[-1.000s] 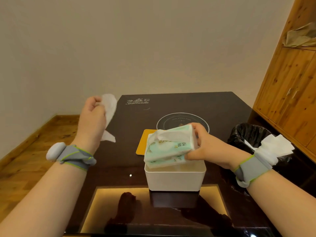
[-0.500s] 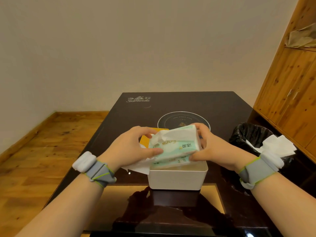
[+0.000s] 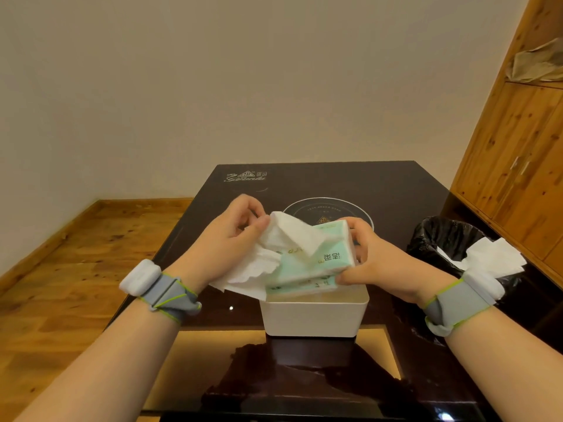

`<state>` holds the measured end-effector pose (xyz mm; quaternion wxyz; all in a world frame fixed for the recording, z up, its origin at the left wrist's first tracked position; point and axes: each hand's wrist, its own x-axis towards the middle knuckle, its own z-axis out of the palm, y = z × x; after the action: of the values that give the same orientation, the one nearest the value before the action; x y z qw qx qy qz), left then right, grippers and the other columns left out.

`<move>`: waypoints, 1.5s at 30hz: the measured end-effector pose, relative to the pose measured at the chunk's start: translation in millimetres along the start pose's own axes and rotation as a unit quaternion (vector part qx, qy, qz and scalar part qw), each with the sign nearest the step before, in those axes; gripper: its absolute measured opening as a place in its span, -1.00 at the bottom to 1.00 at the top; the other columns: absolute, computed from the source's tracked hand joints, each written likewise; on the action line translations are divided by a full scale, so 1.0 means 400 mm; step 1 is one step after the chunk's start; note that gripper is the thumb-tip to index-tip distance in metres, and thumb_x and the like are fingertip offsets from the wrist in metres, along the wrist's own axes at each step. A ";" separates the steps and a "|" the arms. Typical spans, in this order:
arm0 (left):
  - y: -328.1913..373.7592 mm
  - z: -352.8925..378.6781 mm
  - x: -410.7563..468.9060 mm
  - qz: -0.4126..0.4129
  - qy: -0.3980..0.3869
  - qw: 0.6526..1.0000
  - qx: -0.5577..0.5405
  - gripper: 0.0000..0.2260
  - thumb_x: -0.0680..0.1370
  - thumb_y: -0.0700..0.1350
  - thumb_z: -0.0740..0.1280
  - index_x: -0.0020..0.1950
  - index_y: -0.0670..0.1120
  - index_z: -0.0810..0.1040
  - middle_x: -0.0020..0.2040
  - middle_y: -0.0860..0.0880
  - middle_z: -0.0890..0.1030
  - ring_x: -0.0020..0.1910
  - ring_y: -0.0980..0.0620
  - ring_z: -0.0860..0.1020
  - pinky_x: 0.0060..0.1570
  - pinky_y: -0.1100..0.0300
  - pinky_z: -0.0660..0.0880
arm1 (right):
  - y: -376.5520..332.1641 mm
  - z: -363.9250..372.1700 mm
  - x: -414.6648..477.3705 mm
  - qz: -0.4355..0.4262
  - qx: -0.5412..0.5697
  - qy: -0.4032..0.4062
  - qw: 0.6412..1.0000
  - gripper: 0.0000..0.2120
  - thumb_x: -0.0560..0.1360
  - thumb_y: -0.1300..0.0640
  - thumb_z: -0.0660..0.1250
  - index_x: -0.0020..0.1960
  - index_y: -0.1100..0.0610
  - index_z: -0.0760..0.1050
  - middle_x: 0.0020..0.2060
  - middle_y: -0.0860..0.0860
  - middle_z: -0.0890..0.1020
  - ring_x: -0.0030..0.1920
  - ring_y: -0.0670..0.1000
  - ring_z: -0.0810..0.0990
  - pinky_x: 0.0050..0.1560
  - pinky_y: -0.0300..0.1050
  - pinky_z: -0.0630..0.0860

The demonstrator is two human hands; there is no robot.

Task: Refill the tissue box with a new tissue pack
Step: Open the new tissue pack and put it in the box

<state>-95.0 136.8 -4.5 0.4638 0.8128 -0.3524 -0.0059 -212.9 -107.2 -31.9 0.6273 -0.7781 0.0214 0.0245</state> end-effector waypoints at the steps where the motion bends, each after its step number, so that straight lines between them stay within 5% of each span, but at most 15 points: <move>1: 0.004 -0.006 -0.004 -0.001 -0.010 1.000 0.010 -0.75 0.45 0.19 0.34 0.06 0.22 0.41 -0.21 0.15 0.50 -0.37 0.16 0.46 -0.30 0.30 0.43 | 0.002 0.000 0.000 -0.001 0.006 0.003 1.000 -0.17 0.20 0.30 0.52 0.33 -0.13 0.25 0.23 0.00 0.56 0.17 0.02 0.65 0.17 0.16 0.59; 4: 0.005 -0.017 -0.015 0.049 -0.058 0.985 0.154 -0.43 0.33 0.21 0.47 0.25 0.40 0.30 0.00 0.26 0.45 -0.14 0.40 0.46 -0.20 0.37 0.38 | 0.005 0.000 0.000 0.001 0.001 0.003 1.000 -0.15 0.19 0.28 0.53 0.33 -0.17 0.25 0.23 -0.02 0.56 0.17 0.01 0.65 0.16 0.16 0.60; 6: 0.004 -0.015 -0.016 0.099 -0.052 0.976 0.186 -0.61 0.42 0.13 0.40 0.22 0.33 0.43 0.04 0.26 0.48 -0.08 0.44 0.42 -0.19 0.40 0.32 | 0.007 -0.001 0.000 0.002 -0.010 -0.001 1.000 -0.14 0.19 0.26 0.54 0.34 -0.18 0.24 0.24 -0.04 0.55 0.17 -0.01 0.64 0.15 0.12 0.61; 9: 0.002 -0.015 -0.014 0.069 0.015 0.991 0.114 -0.87 0.53 0.04 0.30 -0.02 0.21 0.62 -0.10 0.24 0.62 -0.10 0.31 0.51 -0.15 0.31 0.39 | 0.009 -0.001 -0.001 0.004 -0.025 0.000 1.000 -0.14 0.19 0.24 0.55 0.34 -0.19 0.23 0.23 -0.05 0.55 0.16 -0.04 0.64 0.14 0.07 0.62; 15: -0.031 -0.045 -0.008 -0.073 0.157 0.985 -0.009 -0.79 0.61 -0.02 0.20 -0.05 0.27 0.55 -0.27 0.10 0.66 -0.33 0.25 0.56 -0.29 0.24 0.43 | 0.015 -0.002 -0.002 0.009 -0.024 0.008 1.000 -0.14 0.17 0.22 0.57 0.32 -0.20 0.24 0.20 -0.04 0.57 0.16 -0.01 0.65 0.13 0.08 0.62; 18: -0.063 -0.047 -0.013 -0.194 0.048 0.980 0.001 -0.78 0.58 -0.08 0.25 -0.13 0.18 0.64 -0.21 0.05 0.65 -0.55 0.24 0.45 -0.56 0.35 0.36 | 0.015 -0.007 -0.002 0.006 0.012 0.014 1.000 -0.18 0.20 0.29 0.55 0.30 -0.18 0.26 0.18 -0.07 0.58 0.11 -0.04 0.67 0.05 -0.02 0.65; 20: -0.082 -0.038 -0.027 -0.229 -0.099 0.968 0.016 -0.88 0.52 0.01 0.36 -0.02 0.21 0.64 -0.11 0.09 0.71 -0.44 0.27 0.56 -0.50 0.38 0.42 | 0.014 -0.009 -0.003 0.007 0.031 0.014 0.999 -0.19 0.26 0.35 0.55 0.32 -0.14 0.27 0.20 -0.05 0.57 0.11 -0.03 0.67 0.01 -0.05 0.66; 22: -0.094 -0.020 -0.039 -0.220 -0.178 0.958 -0.043 -0.63 0.41 0.14 0.46 0.21 0.24 0.54 0.07 0.17 0.67 -0.16 0.27 0.65 -0.26 0.33 0.54 | 0.012 -0.008 -0.004 0.010 0.030 0.008 0.999 -0.20 0.31 0.39 0.53 0.36 -0.08 0.25 0.21 -0.04 0.56 0.12 -0.03 0.67 0.01 -0.06 0.65; 26: -0.117 0.032 -0.040 -0.188 -0.182 0.965 -0.031 -0.24 0.21 0.25 0.55 0.36 0.30 0.34 0.24 0.24 0.50 0.00 0.19 0.61 -0.15 0.28 0.55 | 0.009 -0.001 -0.001 0.019 -0.009 -0.002 1.000 -0.17 0.29 0.34 0.55 0.39 -0.06 0.23 0.21 -0.06 0.57 0.14 -0.06 0.65 0.06 -0.06 0.64; 31: -0.107 0.063 -0.022 -0.161 -0.203 0.966 0.004 -0.36 0.15 0.26 0.55 0.03 0.63 0.25 0.27 0.29 0.27 -0.01 0.21 0.45 -0.17 0.34 0.44 | -0.001 0.004 0.003 0.023 -0.112 0.000 0.993 -0.14 0.20 0.09 0.61 0.35 -0.16 0.22 0.22 -0.11 0.55 0.17 -0.09 0.61 0.17 0.00 0.60; 36: -0.099 0.086 -0.013 -0.176 -0.204 0.963 -0.004 -0.40 0.20 0.25 0.53 0.17 0.38 0.38 0.30 0.22 0.35 0.08 0.20 0.47 -0.07 0.27 0.47 | -0.010 0.024 0.011 0.030 -0.243 0.009 0.970 -0.17 0.20 -0.04 0.58 0.33 -0.20 0.21 0.25 -0.09 0.45 0.17 -0.09 0.54 0.16 -0.07 0.57; 40: -0.105 0.101 -0.027 -0.236 -0.139 0.946 -0.175 -0.64 0.35 0.05 0.54 0.11 0.15 0.57 0.04 0.06 0.70 -0.10 0.07 0.70 -0.23 0.20 0.61 | -0.020 0.044 0.021 0.045 -0.287 0.005 0.957 -0.18 0.24 -0.06 0.56 0.36 -0.10 0.19 0.23 -0.07 0.41 0.16 -0.07 0.51 0.16 -0.06 0.56; 45: -0.113 0.122 -0.055 -0.237 -0.098 0.919 -0.298 -0.67 0.49 -0.16 0.44 0.22 0.08 0.55 0.06 0.03 0.71 -0.01 -0.01 0.70 -0.18 0.16 0.62 | -0.035 0.060 0.032 0.078 -0.379 0.011 0.922 -0.23 0.25 -0.19 0.49 0.32 -0.05 0.19 0.01 -0.10 0.40 0.17 0.01 0.37 0.07 -0.05 0.47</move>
<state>-102.0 127.6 -73.5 0.6329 0.6918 -0.1755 -0.3002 -199.4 -80.9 -24.3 0.2813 -0.9538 0.0780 0.0711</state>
